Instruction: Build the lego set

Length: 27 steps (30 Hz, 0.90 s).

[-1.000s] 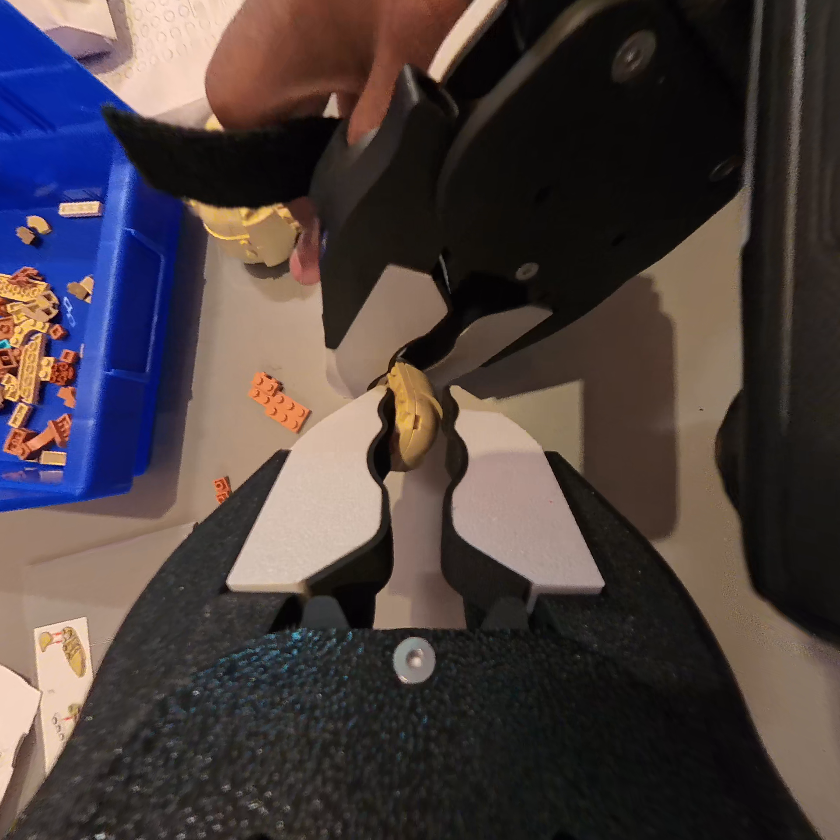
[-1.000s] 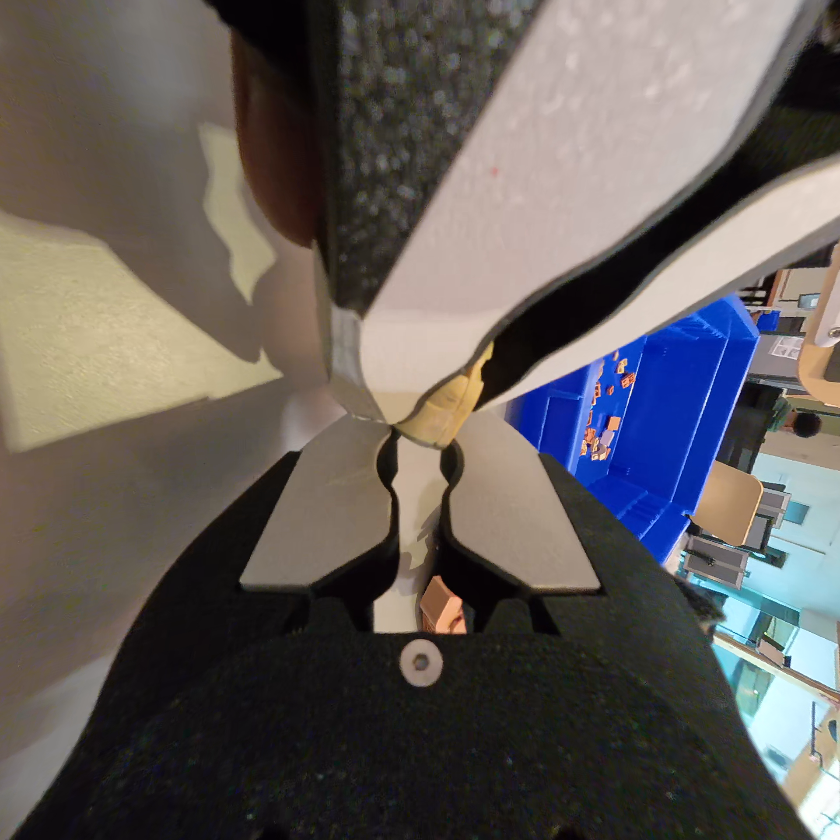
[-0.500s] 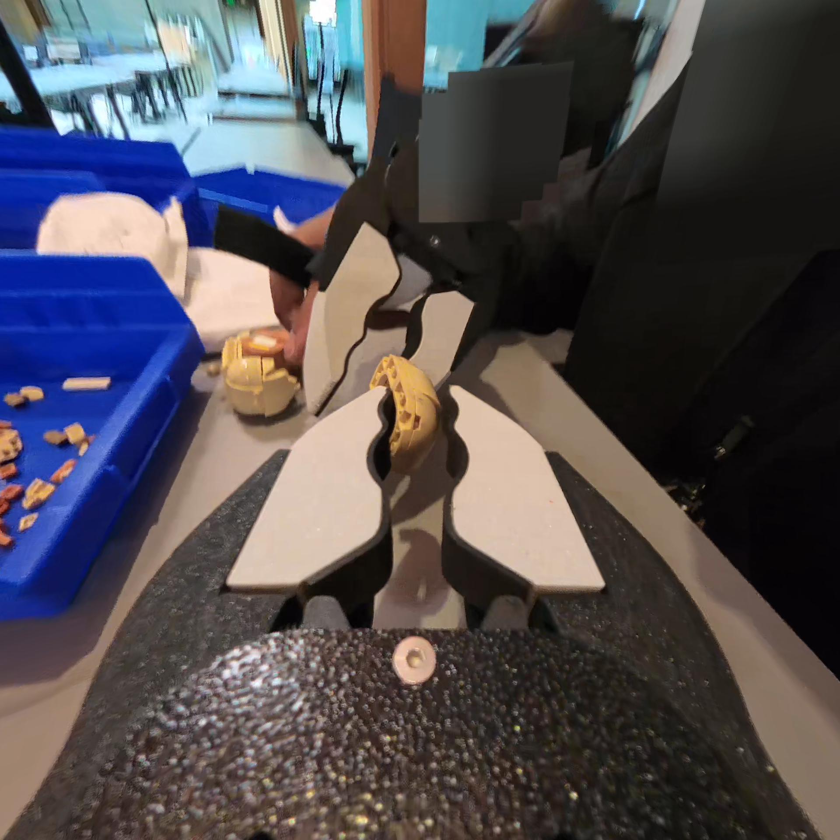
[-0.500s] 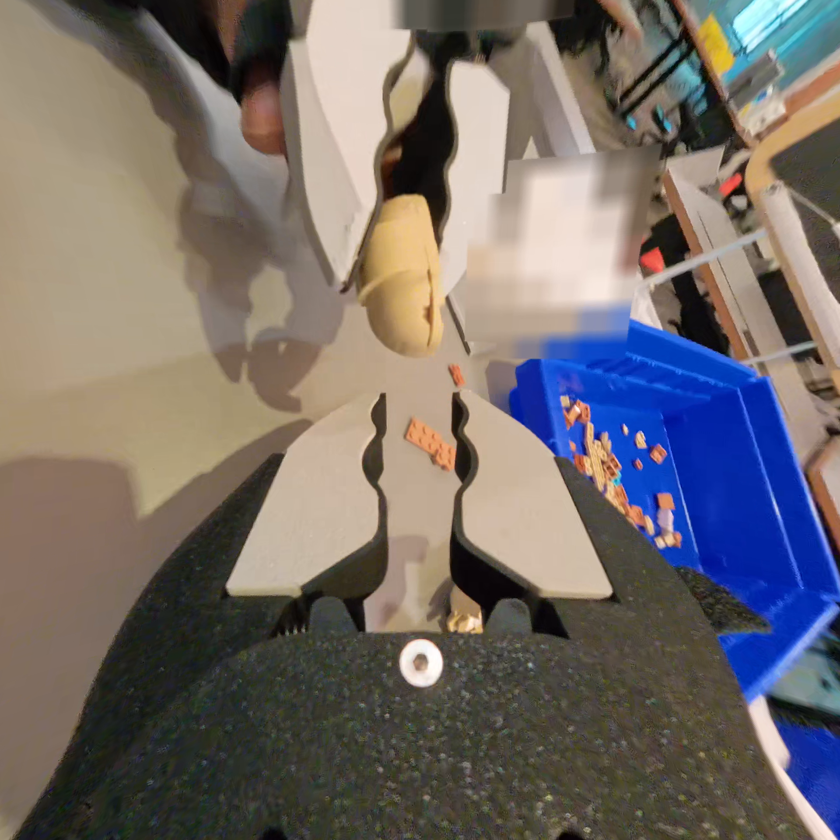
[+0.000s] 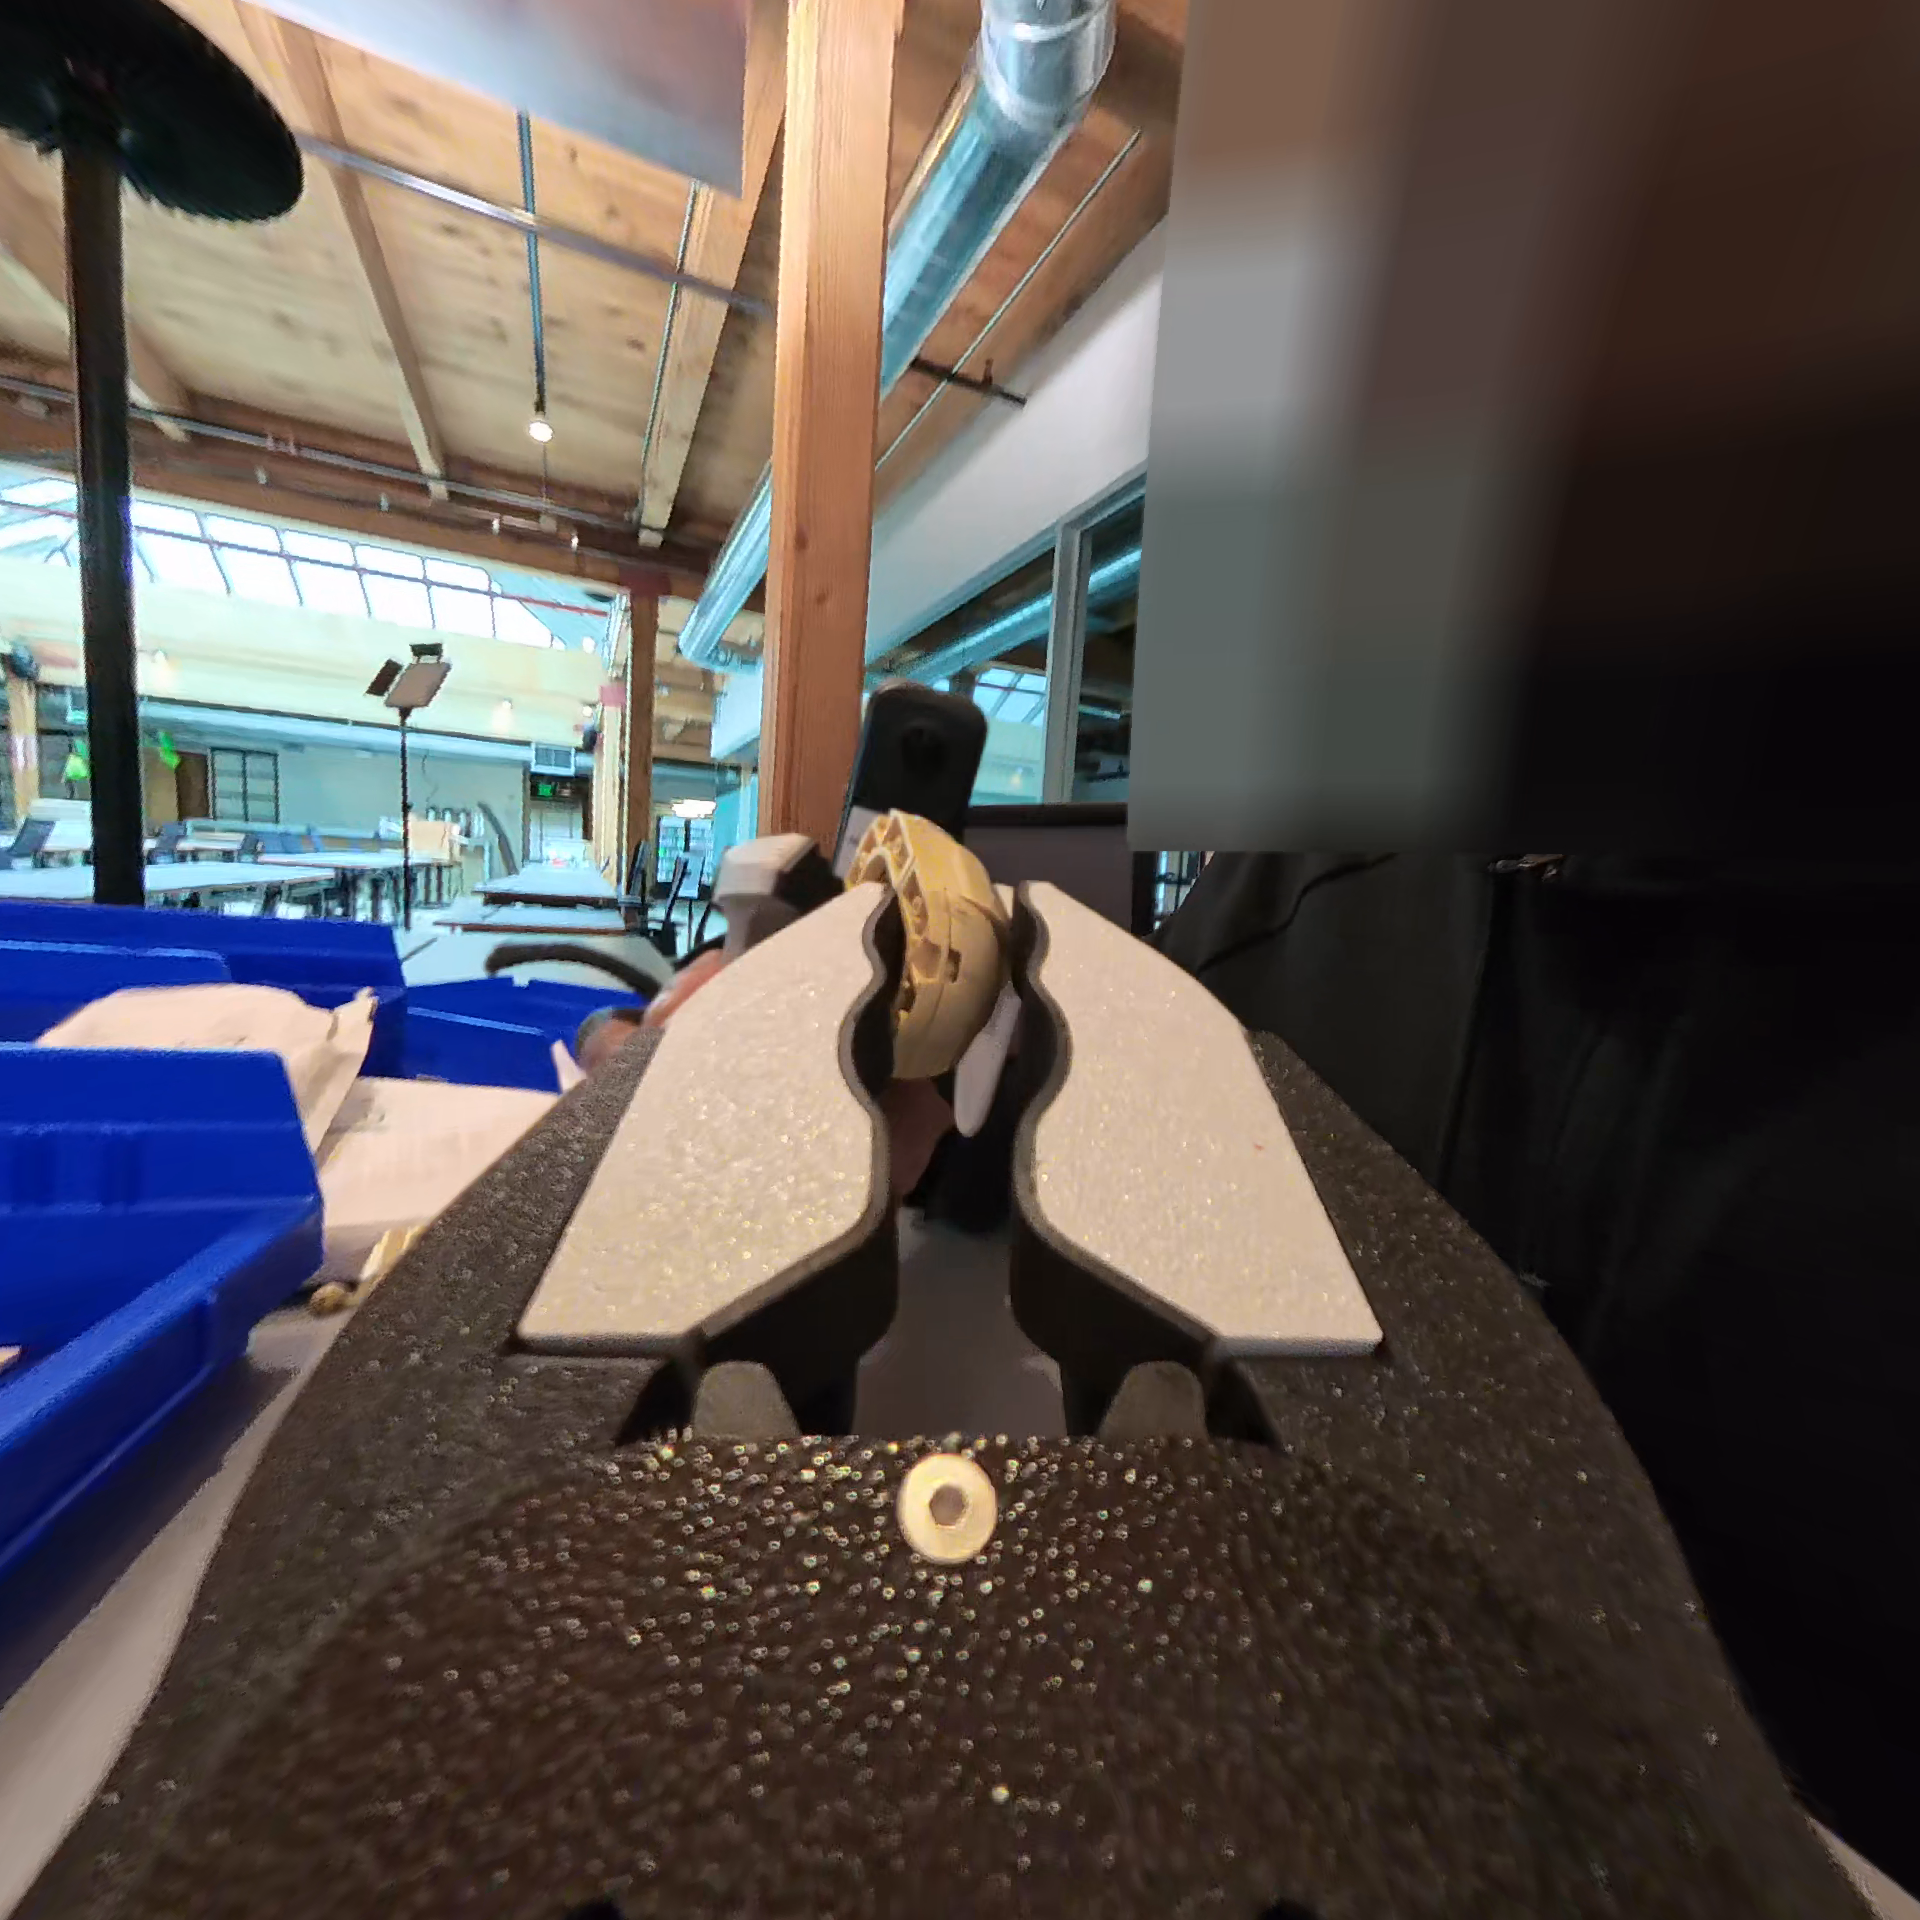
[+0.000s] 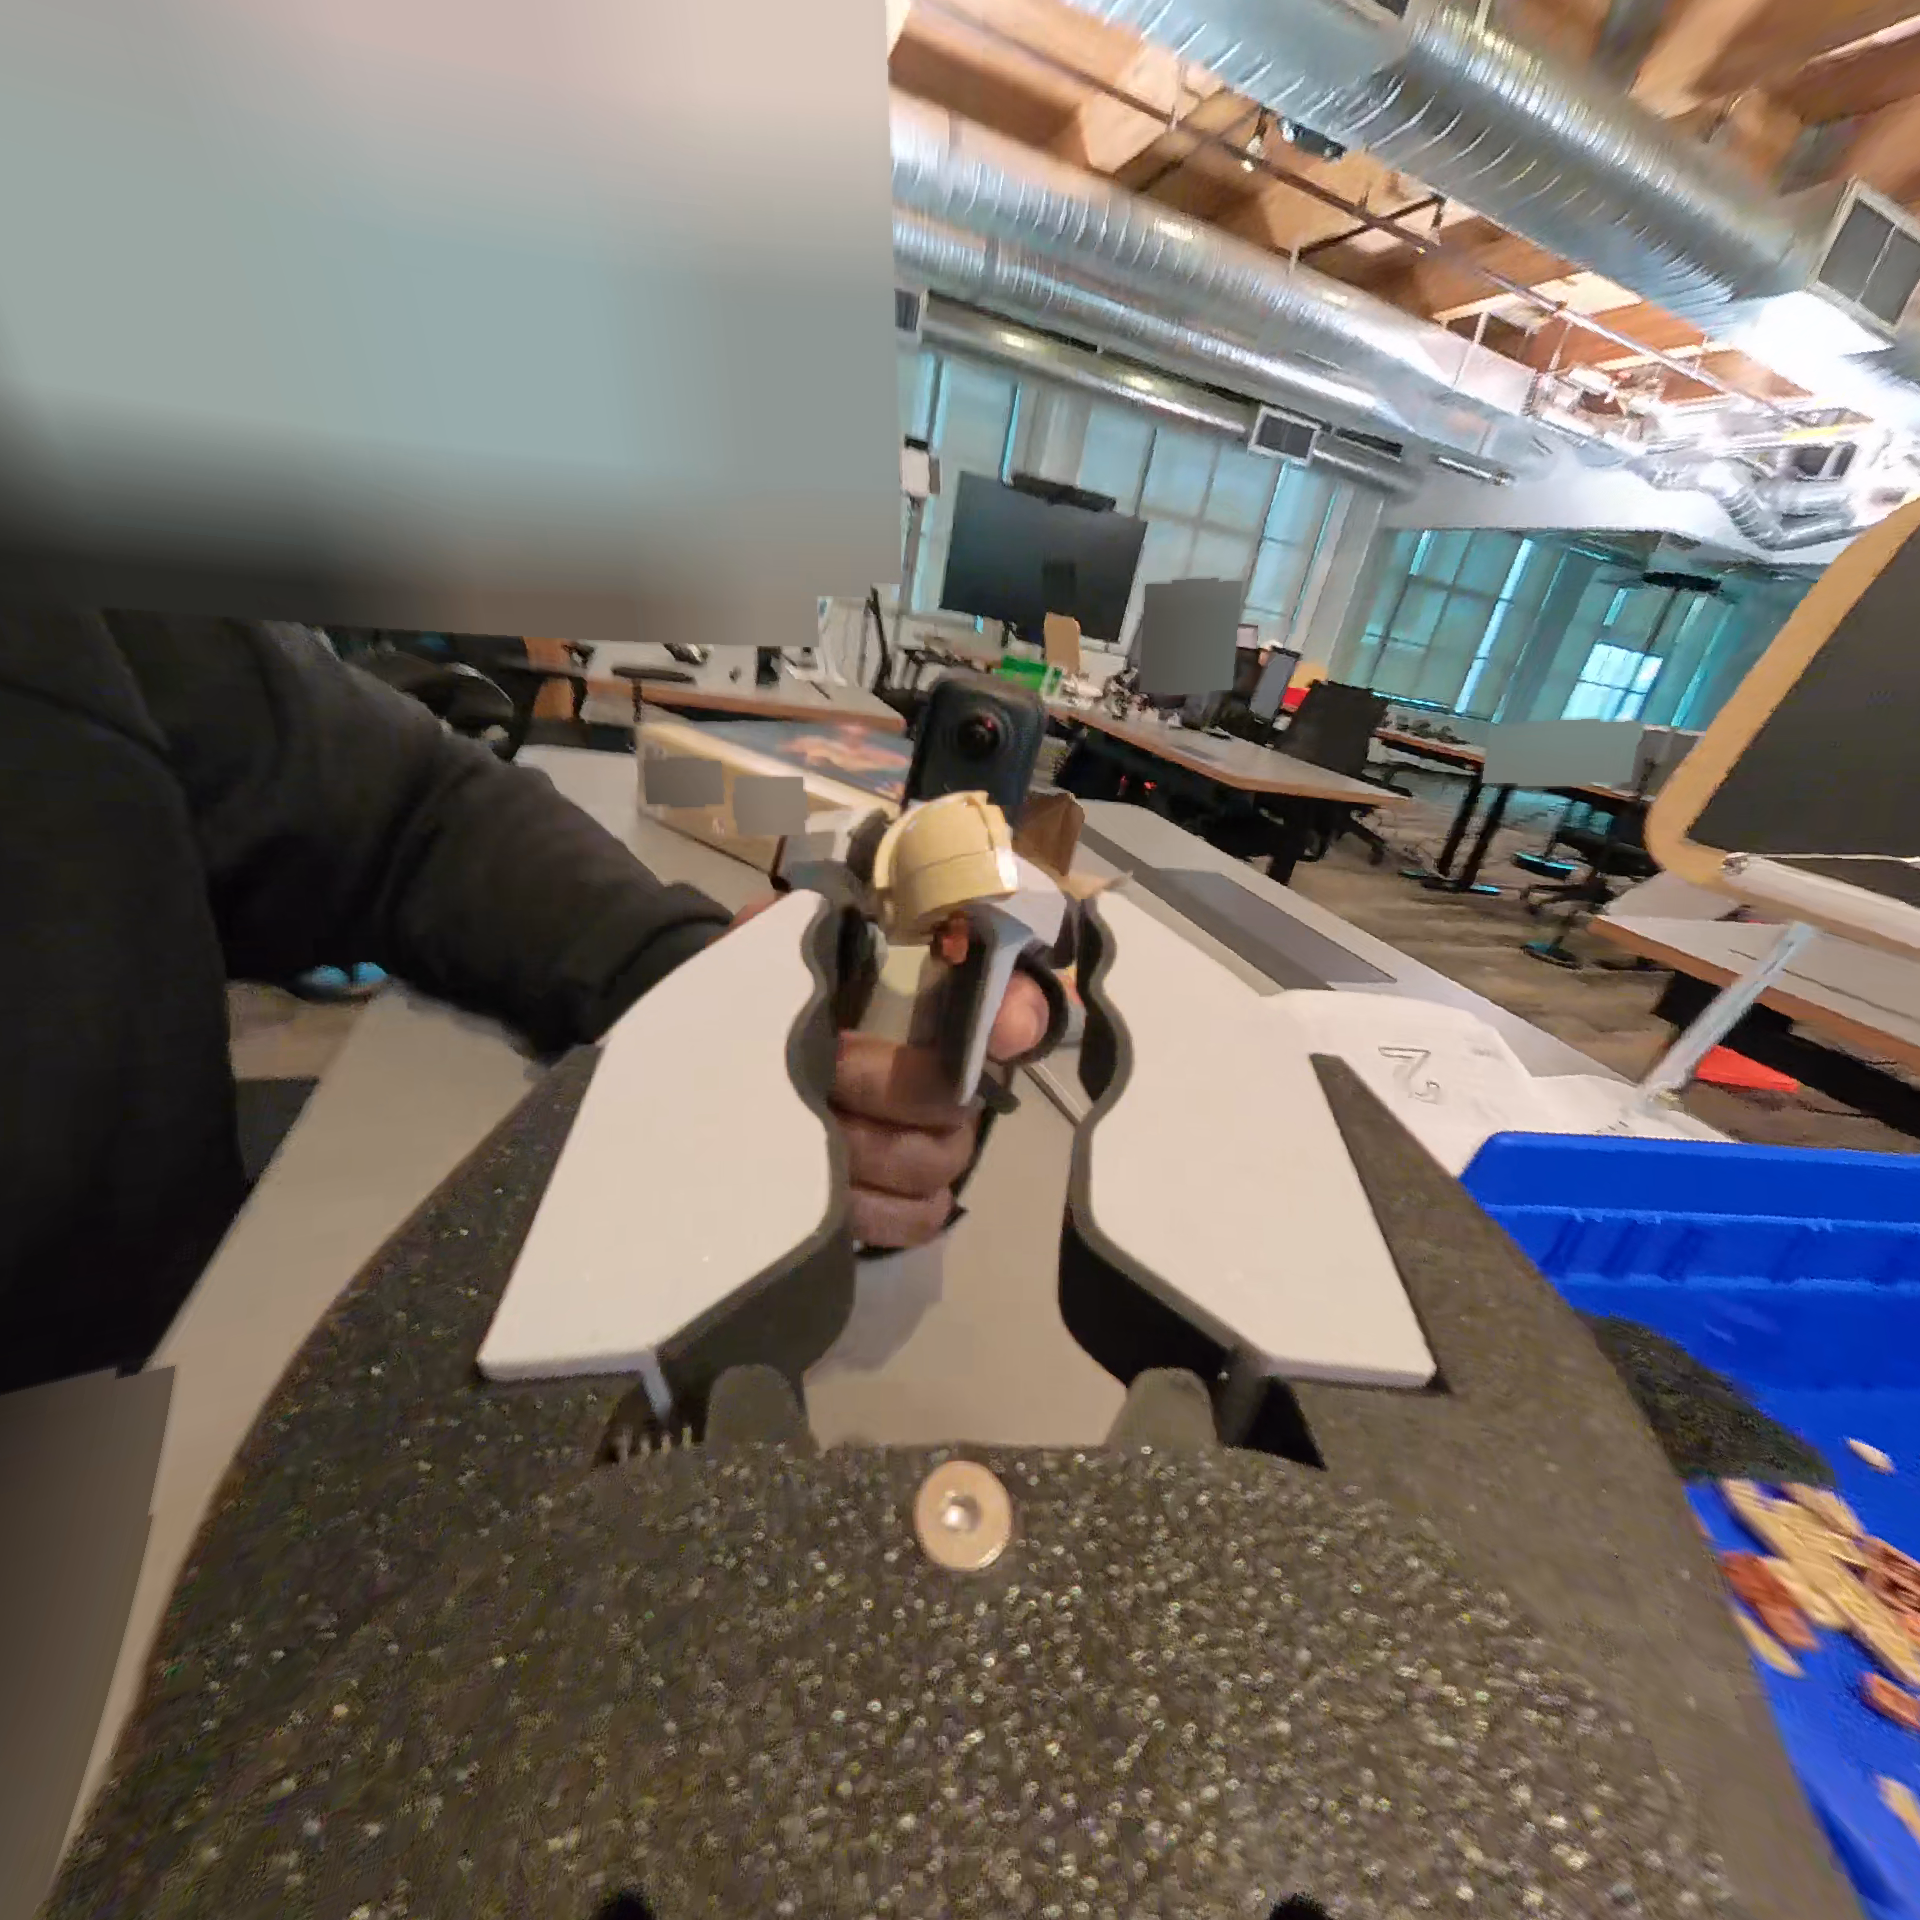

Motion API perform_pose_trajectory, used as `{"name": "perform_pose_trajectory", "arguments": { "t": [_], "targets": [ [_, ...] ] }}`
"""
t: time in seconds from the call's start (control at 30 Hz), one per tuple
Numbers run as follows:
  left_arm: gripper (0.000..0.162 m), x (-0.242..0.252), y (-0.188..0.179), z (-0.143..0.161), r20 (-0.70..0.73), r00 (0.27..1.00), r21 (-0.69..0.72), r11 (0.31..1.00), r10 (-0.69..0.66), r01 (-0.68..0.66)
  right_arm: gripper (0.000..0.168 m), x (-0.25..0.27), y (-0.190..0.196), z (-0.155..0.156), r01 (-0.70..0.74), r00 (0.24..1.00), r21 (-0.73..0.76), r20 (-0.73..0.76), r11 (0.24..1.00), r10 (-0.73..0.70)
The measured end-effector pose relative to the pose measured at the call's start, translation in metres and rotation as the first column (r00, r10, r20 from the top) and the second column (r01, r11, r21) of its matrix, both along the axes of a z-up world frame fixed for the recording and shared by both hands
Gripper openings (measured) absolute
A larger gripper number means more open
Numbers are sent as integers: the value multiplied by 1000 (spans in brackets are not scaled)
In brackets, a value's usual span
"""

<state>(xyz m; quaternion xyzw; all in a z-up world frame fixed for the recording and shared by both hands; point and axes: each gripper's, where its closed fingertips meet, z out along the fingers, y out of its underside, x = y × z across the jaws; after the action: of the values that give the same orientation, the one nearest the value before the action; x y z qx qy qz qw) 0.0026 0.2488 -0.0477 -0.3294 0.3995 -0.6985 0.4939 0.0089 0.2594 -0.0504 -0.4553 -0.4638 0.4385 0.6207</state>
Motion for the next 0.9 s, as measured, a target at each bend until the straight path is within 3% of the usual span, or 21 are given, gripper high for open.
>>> {"name": "perform_pose_trajectory", "arguments": {
  "t": [0.17, 0.33, 0.53, 0.9],
  "targets": [
    [19, 7, -14, 0, 43, 999, 39, 999, -26, 24, 48, 0, -15, 17, -127, 983, -111, -148, 986, 110],
    [19, 12, -29, 1, 46, 999, 149, 989, -7, 0, 46, -1, -25, 21, -190, 971, -146, -178, 971, 163],
    [19, 16, -39, 1, 47, 999, 226, 974, 6, -16, 43, -7, -37, 16, -233, 964, -124, -163, 965, 211],
    [19, 18, -47, -3, 48, 998, 238, 971, -50, 38, 35, -15, -51, 10, -210, 971, -10, -115, 978, 208]
  ]
}}
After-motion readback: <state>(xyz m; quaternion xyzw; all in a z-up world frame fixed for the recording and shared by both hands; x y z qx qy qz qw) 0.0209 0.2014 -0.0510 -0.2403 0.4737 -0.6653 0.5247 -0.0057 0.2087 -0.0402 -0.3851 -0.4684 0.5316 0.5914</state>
